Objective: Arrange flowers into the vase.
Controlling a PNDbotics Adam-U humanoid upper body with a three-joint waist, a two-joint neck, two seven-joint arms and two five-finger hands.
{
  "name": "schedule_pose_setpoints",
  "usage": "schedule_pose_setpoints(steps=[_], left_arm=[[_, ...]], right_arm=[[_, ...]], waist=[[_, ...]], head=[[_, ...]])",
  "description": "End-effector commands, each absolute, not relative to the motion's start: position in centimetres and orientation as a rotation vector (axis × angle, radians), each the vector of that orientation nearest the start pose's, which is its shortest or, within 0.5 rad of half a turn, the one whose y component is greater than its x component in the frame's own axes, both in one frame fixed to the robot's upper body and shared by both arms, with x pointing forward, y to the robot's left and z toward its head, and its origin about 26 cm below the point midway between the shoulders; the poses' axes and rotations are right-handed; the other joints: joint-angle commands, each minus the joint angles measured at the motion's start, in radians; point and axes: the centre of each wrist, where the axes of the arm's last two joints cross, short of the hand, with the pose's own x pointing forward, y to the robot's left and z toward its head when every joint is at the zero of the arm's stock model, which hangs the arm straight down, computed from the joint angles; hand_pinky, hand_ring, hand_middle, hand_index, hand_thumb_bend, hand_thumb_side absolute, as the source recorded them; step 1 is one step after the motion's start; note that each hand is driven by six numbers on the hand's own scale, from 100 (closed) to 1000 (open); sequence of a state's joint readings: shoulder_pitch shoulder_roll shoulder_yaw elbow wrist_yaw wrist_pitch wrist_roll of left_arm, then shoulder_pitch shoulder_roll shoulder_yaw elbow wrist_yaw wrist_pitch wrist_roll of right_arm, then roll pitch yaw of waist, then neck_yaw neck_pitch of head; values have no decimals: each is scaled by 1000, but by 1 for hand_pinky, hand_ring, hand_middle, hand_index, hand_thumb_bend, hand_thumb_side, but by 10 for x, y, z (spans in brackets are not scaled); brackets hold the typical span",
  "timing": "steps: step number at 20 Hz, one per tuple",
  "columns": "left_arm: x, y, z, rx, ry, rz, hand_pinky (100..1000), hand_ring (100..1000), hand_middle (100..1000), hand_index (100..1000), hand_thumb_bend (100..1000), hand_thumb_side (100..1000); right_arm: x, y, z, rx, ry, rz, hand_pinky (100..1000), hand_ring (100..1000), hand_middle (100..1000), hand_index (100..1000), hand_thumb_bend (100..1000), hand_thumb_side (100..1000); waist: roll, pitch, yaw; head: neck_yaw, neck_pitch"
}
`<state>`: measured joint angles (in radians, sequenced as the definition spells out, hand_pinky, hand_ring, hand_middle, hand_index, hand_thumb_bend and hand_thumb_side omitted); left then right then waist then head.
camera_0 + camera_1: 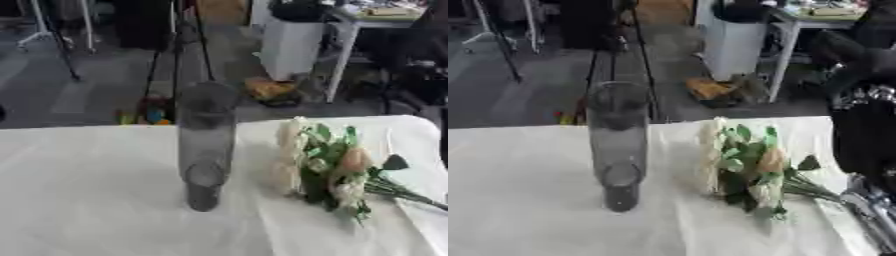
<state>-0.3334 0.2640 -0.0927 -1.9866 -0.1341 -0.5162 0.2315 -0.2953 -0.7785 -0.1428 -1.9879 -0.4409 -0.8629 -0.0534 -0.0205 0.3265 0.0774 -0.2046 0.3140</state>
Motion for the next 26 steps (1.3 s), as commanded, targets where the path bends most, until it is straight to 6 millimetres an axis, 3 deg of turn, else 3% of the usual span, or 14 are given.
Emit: schedule_pose_setpoints(steps=[1, 4, 7, 10, 15, 20, 26], left_arm=[[302, 228, 202, -151, 3390, 295, 667, 1000, 932, 961, 167, 947], [302, 228, 202, -160, 3387, 295, 667, 1000, 932, 961, 166, 947], [302, 228, 202, -163, 3384, 298, 667, 1000, 931, 961, 164, 946], [302, 227, 203, -162, 3381, 302, 667, 1000, 931, 961, 161, 947], [302, 227, 203, -159, 3378, 311, 667, 1000, 930, 962, 159, 948], [302, 227, 203, -158, 3377, 319, 667, 1000, 930, 962, 158, 947], [302, 227, 203, -161, 3377, 325, 667, 1000, 929, 962, 159, 945]], right_arm=[[276, -362, 280, 68, 3036, -487, 949, 930, 734, 901, 110, 1000], [268, -378, 278, 203, 3042, -426, 945, 944, 756, 933, 159, 1000], [259, -394, 281, 354, 3036, -395, 915, 949, 766, 980, 281, 1000], [250, -408, 281, 504, 3042, -452, 919, 952, 755, 998, 357, 1000], [246, -414, 279, 641, 3048, -583, 928, 961, 749, 1000, 406, 1000], [243, -417, 272, 720, 3030, -804, 935, 970, 731, 1000, 443, 1000], [232, -429, 269, 901, 2938, -1151, 950, 994, 766, 1000, 491, 1000]], waist=[[1, -11, -7], [2, -8, -12], [3, -6, -9], [4, -5, -6], [2, -3, 0], [0, -2, 3], [-4, -5, -4]], head=[[17, -20], [28, -22], [37, -18], [50, 3], [67, 25], [74, 53], [47, 98]])
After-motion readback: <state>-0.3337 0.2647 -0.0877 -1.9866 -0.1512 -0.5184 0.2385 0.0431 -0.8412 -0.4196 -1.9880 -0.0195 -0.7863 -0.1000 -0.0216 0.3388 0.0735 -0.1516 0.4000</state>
